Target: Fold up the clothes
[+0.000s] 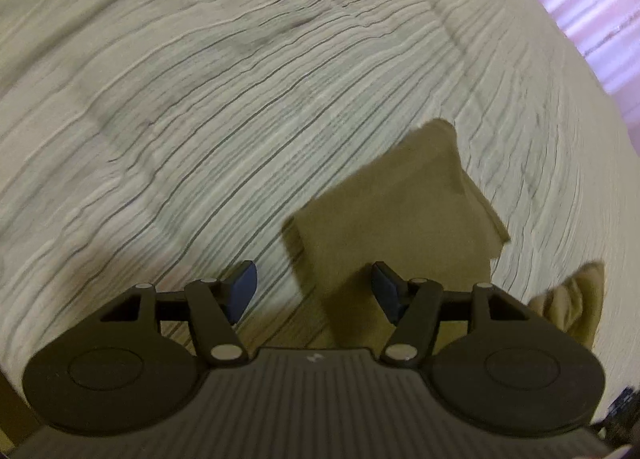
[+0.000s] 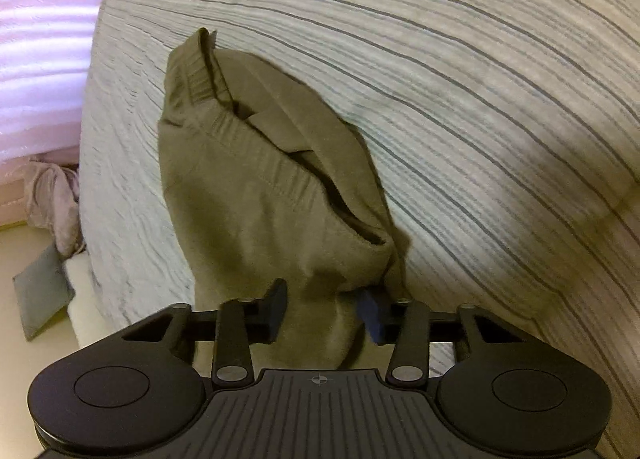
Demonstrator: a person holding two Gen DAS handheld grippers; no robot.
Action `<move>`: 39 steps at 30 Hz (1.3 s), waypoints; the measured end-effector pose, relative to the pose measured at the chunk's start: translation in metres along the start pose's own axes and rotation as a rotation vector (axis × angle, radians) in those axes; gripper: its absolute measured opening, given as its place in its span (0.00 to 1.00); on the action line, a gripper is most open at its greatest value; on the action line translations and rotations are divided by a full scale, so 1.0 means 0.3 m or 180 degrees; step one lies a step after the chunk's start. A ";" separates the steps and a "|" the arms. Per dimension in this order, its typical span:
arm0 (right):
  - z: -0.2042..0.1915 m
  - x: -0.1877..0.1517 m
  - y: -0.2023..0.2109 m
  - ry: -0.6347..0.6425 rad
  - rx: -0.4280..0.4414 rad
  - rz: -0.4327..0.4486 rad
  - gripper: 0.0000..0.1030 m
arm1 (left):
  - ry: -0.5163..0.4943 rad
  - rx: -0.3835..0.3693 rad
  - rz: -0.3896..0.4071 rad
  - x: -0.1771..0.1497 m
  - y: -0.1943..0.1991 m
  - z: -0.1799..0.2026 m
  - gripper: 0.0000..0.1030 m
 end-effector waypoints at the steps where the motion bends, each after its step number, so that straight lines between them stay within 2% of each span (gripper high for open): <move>1: -0.024 0.005 0.008 0.0094 -0.0013 0.0020 0.03 | 0.0016 -0.0016 -0.0007 0.008 -0.011 0.001 0.53; 2: -0.048 0.011 0.016 0.0187 -0.0025 0.0040 0.00 | -0.0011 -0.0009 -0.0009 0.014 -0.017 0.002 0.45; 4: -0.097 0.022 0.032 0.0374 -0.0051 0.0080 0.00 | -0.0087 -0.0094 -0.0009 0.035 -0.008 0.017 0.01; 8: -0.215 0.051 0.069 0.0780 -0.0068 0.0186 0.00 | -0.0234 -0.0352 0.0018 0.110 0.050 0.072 0.01; 11: -0.452 0.158 0.091 0.1259 0.0131 0.0422 0.00 | -0.0396 -0.0587 0.0223 0.237 0.129 0.170 0.01; 15: -0.806 0.357 0.046 0.1793 0.0436 0.0836 0.00 | -0.0671 -0.0825 0.0722 0.521 0.202 0.394 0.01; 17: -0.980 0.458 0.017 0.1944 0.0684 0.1123 0.00 | -0.0772 -0.0887 0.1002 0.663 0.229 0.511 0.03; 18: -1.037 0.496 0.005 0.1984 0.0754 0.1219 0.00 | -0.0731 -0.0864 0.1131 0.726 0.237 0.551 0.04; 19: -1.056 0.518 -0.009 0.2018 0.0699 0.1241 0.00 | -0.0689 -0.0838 0.1239 0.778 0.244 0.583 0.10; 20: -1.074 0.539 -0.022 0.2052 0.0644 0.1263 0.01 | -0.0651 -0.0800 0.1189 0.756 0.233 0.562 0.15; 21: -1.092 0.560 -0.036 0.2086 0.0589 0.1286 0.11 | -0.0612 -0.0761 0.1139 0.733 0.222 0.541 0.23; 22: -1.110 0.582 -0.049 0.2120 0.0534 0.1308 0.46 | -0.0573 -0.0722 0.1089 0.710 0.211 0.521 0.28; 23: -1.099 0.591 -0.061 0.2159 0.0481 0.1291 0.67 | -0.0534 -0.0683 0.1039 0.687 0.200 0.500 0.30; 24: -1.040 0.581 -0.073 0.2207 0.0432 0.1208 0.81 | -0.0495 -0.0645 0.0989 0.664 0.189 0.479 0.31; 27: -0.775 0.535 -0.136 0.2406 0.0022 0.0681 0.80 | -0.0379 -0.0528 0.0839 0.594 0.158 0.417 0.31; 28: -0.655 0.521 -0.162 0.2428 -0.0162 0.0482 0.73 | -0.0338 -0.0483 0.0774 0.563 0.145 0.392 0.30; 29: -0.538 0.504 -0.186 0.2446 -0.0337 0.0279 0.65 | -0.0280 -0.0390 0.0602 0.473 0.115 0.332 0.29; 30: -0.431 0.485 -0.206 0.2476 -0.0502 0.0094 0.53 | -0.0198 -0.0295 0.0436 0.381 0.092 0.271 0.27; 31: -0.334 0.469 -0.222 0.2533 -0.0676 -0.0055 0.45 | -0.0079 -0.0204 0.0275 0.281 0.079 0.207 0.27; 32: -0.257 0.455 -0.235 0.2599 -0.0798 -0.0173 0.42 | 0.0040 -0.0115 0.0121 0.183 0.068 0.145 0.27; 36: -0.095 0.421 -0.283 0.2896 -0.0870 -0.0419 0.41 | 0.0453 0.0167 -0.0162 -0.136 0.089 -0.028 0.27; 39: -0.093 0.414 -0.339 0.2755 -0.0481 -0.0542 0.41 | 0.0717 0.0268 -0.0215 -0.286 0.120 -0.097 0.30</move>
Point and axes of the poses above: each gripper's, at about its wrist camera, not at the fingertips, and y roughly against the way its jaws point, z to its right, x to its top, the point moved 10 cm from there along -y, roughly the way its jaws point, and after that the axes turned 5 degrees about x, right-handed, at the moved point
